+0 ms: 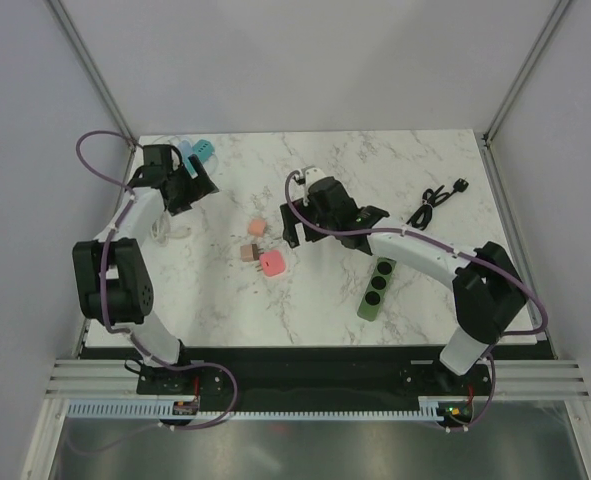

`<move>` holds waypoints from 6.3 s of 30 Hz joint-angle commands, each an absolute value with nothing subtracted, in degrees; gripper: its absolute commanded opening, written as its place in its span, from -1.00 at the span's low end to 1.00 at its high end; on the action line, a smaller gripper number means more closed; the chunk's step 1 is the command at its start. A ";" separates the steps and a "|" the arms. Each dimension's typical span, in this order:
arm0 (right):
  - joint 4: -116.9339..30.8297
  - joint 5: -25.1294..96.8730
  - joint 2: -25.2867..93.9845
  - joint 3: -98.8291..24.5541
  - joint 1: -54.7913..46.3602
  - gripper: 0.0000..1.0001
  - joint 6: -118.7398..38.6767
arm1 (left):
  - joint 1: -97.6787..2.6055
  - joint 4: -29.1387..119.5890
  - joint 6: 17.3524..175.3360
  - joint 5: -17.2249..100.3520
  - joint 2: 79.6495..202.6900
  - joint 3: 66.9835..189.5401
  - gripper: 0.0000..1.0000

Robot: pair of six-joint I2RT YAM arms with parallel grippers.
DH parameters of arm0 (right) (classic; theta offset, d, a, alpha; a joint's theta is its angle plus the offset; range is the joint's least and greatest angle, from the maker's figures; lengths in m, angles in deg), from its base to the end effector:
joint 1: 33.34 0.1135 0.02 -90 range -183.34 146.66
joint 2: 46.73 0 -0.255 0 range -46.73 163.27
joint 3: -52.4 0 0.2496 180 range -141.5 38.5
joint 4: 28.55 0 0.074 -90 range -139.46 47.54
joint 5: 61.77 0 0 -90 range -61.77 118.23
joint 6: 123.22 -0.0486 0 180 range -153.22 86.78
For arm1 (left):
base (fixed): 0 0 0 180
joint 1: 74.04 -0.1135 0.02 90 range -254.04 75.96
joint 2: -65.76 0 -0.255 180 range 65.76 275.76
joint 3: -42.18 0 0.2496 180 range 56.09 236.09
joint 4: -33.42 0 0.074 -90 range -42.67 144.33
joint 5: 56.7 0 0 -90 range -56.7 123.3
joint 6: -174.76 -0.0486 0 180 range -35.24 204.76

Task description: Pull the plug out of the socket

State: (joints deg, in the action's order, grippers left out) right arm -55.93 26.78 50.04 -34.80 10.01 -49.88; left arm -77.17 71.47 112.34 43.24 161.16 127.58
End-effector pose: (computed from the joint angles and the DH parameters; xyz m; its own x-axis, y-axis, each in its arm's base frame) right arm 0.2875 0.2697 0.2515 -0.6113 -0.1829 -0.7700 -0.5180 0.8280 0.2145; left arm 0.3712 0.0119 0.2334 -0.6867 -0.4943 -0.5331 -0.2894 0.8585 -0.4233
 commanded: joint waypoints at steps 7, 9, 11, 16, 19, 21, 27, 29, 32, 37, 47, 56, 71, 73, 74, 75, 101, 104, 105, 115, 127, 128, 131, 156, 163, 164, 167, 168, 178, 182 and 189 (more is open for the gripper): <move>-52.21 30.16 46.09 -23.74 10.08 0.96 -51.50 | -78.43 63.94 95.76 33.48 181.75 151.86 0.97; -52.21 30.52 45.47 -22.68 10.08 0.96 -51.76 | -79.04 63.59 94.01 33.48 184.05 154.95 0.96; -52.30 30.25 44.06 -21.10 9.99 0.96 -51.41 | -80.10 62.72 91.98 33.48 186.95 158.91 0.92; -52.91 30.07 42.39 -20.04 8.94 0.96 -50.27 | -81.86 62.79 88.72 30.06 192.67 168.12 0.89; -52.83 31.21 43.35 -21.26 7.62 0.96 -50.27 | -81.77 64.99 91.17 29.52 197.94 175.32 0.83; -52.74 32.97 44.32 -22.23 6.65 0.96 -50.62 | -81.86 65.69 92.67 30.66 201.18 178.16 0.80; -52.21 34.21 47.13 -24.26 6.03 0.96 -51.41 | -81.86 65.61 96.98 32.24 206.03 184.05 0.77; -51.78 34.38 47.66 -24.17 5.94 0.96 -51.93 | -81.86 65.61 97.77 32.42 207.00 184.94 0.77; -51.16 34.47 48.36 -23.47 5.77 0.96 -52.55 | -81.86 65.44 99.78 30.84 207.97 185.12 0.78; -50.02 34.47 48.45 -22.06 5.68 0.96 -54.40 | -81.86 63.77 102.60 33.04 209.73 185.47 0.68; -50.10 35.70 49.51 -22.41 5.51 0.96 -54.84 | -81.68 62.45 107.44 35.32 210.52 184.24 -0.02; -50.02 38.07 52.67 -25.66 5.59 0.96 -55.19 | -80.45 62.62 102.79 35.94 202.71 175.48 -0.93; -47.03 46.43 58.13 -34.11 5.51 0.96 -60.99 | -77.99 60.69 101.29 36.28 184.07 153.21 -0.95; -46.94 45.46 56.28 -31.91 5.59 0.96 -60.82 | -78.08 60.78 101.81 36.91 184.68 154.09 -0.67; -46.85 45.02 54.97 -31.03 5.59 0.96 -60.64 | -77.99 60.95 102.16 36.47 185.11 155.05 -0.48; -46.85 44.58 54.35 -29.55 5.51 0.96 -60.29 | -78.08 60.95 102.43 35.34 186.16 155.58 -0.02; -46.68 47.21 56.80 -28.12 -1.26 0.96 -58.09 | -79.84 58.58 88.72 33.74 207.97 181.60 0.64; -46.76 47.57 57.33 -28.48 -1.35 0.96 -58.26 | -79.84 55.69 88.02 36.79 209.64 182.13 0.86; -46.85 47.65 57.42 -28.65 -1.35 0.96 -58.35 | -79.84 54.63 87.23 38.12 210.51 182.39 0.86; -47.29 47.57 58.38 -28.92 -1.35 0.96 -58.53 | -79.84 48.83 87.23 40.15 212.63 185.29 0.43; -47.20 48.44 58.03 -30.67 -1.26 0.96 -60.72 | -79.75 53.30 90.03 42.70 208.42 180.38 -0.95; -47.12 48.71 58.21 -31.02 -1.35 0.96 -60.99 | -79.75 53.22 91.78 42.79 207.11 178.63 -0.95; -46.06 50.11 59.70 -32.87 -1.18 0.96 -62.48 | -79.31 53.22 95.64 44.72 201.92 171.69 -0.96; -33.76 58.72 100.91 -80.64 -1.53 0.62 -87.70 | -64.28 54.71 102.00 35.68 175.54 133.79 -0.96; -28.13 57.06 109.09 -85.87 -1.44 0.31 -94.74 | -64.28 54.62 101.20 35.94 175.80 134.14 -0.96; -28.04 56.97 109.53 -86.04 -1.44 0.21 -95.96 | -64.28 54.71 101.20 36.37 175.80 134.14 -0.95; -25.06 57.41 111.20 -86.04 -1.26 0.19 -98.07 | -64.11 54.62 101.73 37.51 175.98 134.32 -0.95; -22.62 57.76 111.47 -86.04 -1.00 0.19 -99.65 | -64.02 54.62 101.81 37.78 176.07 134.40 -0.95; -15.82 53.37 114.81 -82.70 2.43 -0.03 -108.36 | -62.96 54.71 102.34 39.37 174.66 134.75 -0.95; -16.18 51.09 115.78 -83.41 2.96 -0.49 -110.46 | -62.87 54.71 102.43 39.89 173.43 134.75 -0.96; -18.98 47.57 117.88 -86.74 3.57 -1.00 -111.96 | -62.87 54.89 103.22 41.39 172.90 135.28 -0.95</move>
